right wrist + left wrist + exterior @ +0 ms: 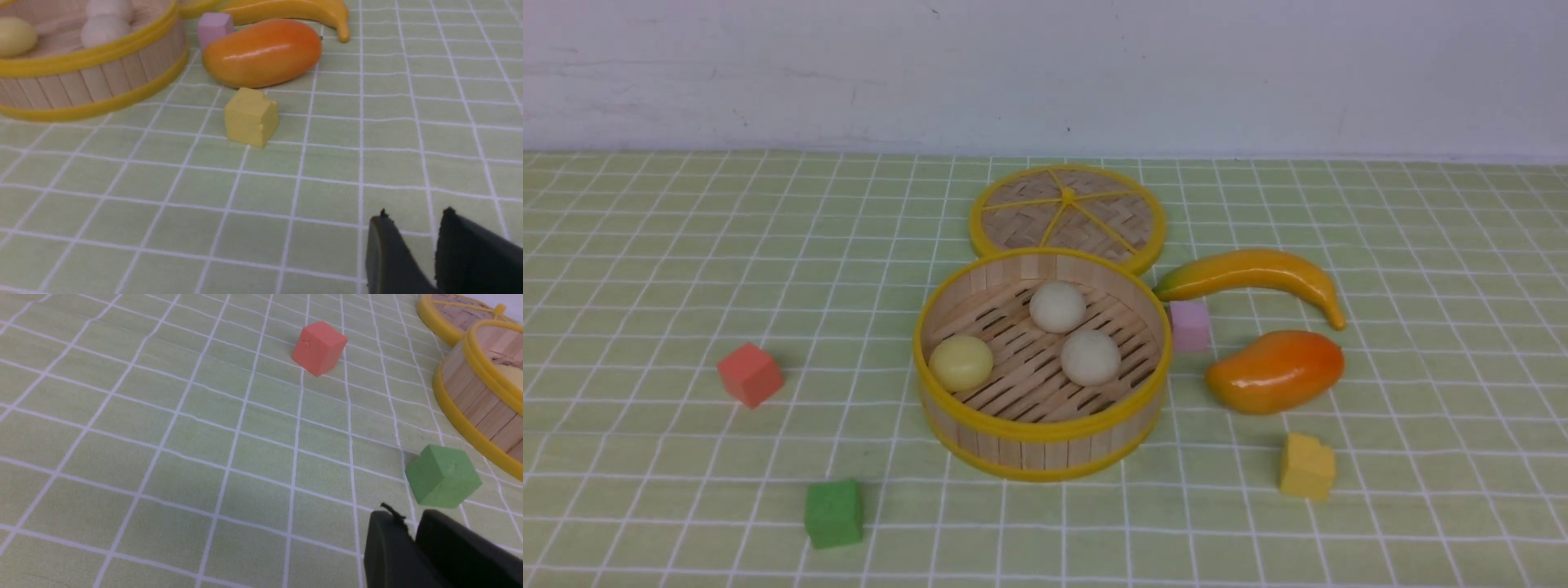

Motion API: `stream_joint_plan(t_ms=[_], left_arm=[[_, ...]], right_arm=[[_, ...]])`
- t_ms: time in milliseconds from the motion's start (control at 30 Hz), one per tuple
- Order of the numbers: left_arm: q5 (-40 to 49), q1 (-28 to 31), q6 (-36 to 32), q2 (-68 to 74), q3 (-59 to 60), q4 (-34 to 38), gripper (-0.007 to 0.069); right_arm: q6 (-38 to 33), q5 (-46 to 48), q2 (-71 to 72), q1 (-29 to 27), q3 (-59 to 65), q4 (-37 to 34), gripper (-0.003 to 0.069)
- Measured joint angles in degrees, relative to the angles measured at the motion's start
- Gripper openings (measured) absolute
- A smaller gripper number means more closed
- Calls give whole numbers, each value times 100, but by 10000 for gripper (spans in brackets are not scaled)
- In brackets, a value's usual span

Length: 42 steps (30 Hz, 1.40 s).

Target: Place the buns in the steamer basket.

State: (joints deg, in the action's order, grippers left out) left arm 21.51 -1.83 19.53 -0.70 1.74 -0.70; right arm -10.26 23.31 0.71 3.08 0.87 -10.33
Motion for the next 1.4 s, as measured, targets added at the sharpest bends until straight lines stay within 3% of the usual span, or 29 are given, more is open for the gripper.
stream_joint_plan(t_ms=[33,67,100,133,200,300,633,1400], left_arm=[[0,0,0,0,0,0,102],[0,0,0,0,0,0,102],[0,0,0,0,0,0,102],[0,0,0,0,0,0,102],[0,0,0,0,0,0,107],[0,0,0,0,0,0,111],[0,0,0,0,0,0,120],[0,0,0,0,0,0,145]], right_arm=[[562,-21,0,78,0,596,197],[736,-21,0,98,0,751,198],[1487,-26,0,183,0,1362,200],[1487,-26,0,211,0,1431,200],[2797,-26,0,373,10,2122,203],[3136,-26,0,425,10,2296,206],[1850,-74,0,181,10,1478,213],[1775,-81,0,51,10,1406,232]])
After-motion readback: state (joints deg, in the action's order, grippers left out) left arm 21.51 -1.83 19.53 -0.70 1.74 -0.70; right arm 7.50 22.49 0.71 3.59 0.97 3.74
